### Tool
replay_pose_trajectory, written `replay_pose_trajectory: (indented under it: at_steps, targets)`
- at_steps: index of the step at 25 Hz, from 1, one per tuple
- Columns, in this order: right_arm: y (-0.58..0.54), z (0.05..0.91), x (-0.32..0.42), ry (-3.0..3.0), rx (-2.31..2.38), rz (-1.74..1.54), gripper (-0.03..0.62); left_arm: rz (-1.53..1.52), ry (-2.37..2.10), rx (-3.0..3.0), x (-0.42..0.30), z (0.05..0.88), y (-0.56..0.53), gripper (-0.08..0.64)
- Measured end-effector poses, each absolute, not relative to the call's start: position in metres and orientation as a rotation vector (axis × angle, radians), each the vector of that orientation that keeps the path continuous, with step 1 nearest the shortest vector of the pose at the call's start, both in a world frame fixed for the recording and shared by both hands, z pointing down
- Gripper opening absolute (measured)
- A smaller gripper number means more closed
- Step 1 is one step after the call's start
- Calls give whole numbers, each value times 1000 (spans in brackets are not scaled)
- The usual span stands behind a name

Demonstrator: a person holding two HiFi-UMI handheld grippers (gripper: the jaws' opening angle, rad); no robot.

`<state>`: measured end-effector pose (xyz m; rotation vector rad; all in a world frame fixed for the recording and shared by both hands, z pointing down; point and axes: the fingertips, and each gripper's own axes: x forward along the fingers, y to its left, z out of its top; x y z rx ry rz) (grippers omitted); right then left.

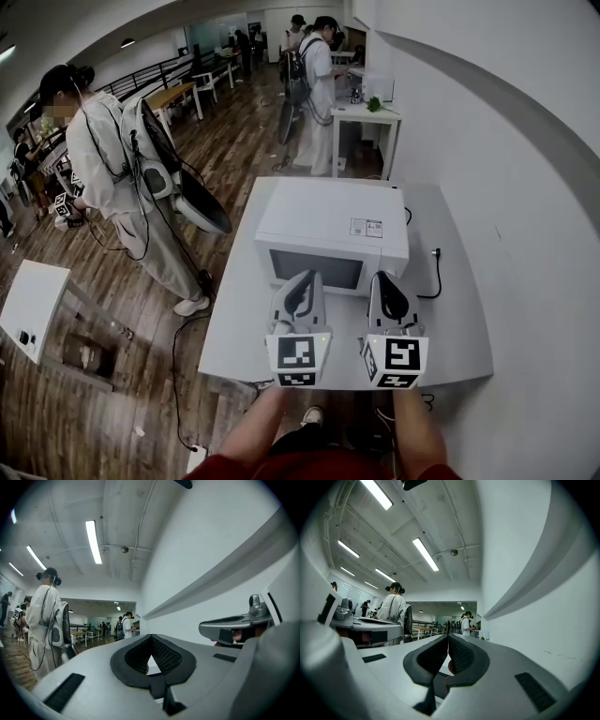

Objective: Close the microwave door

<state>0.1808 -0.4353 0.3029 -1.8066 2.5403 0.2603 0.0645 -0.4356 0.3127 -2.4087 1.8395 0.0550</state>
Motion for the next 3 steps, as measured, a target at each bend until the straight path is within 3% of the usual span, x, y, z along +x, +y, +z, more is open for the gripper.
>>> replay_pose_trajectory:
  at_steps: [3]
  targets:
    - [-436, 303, 183, 2539, -1813, 262, 26, 58, 1837, -2418, 68, 314, -437, 26]
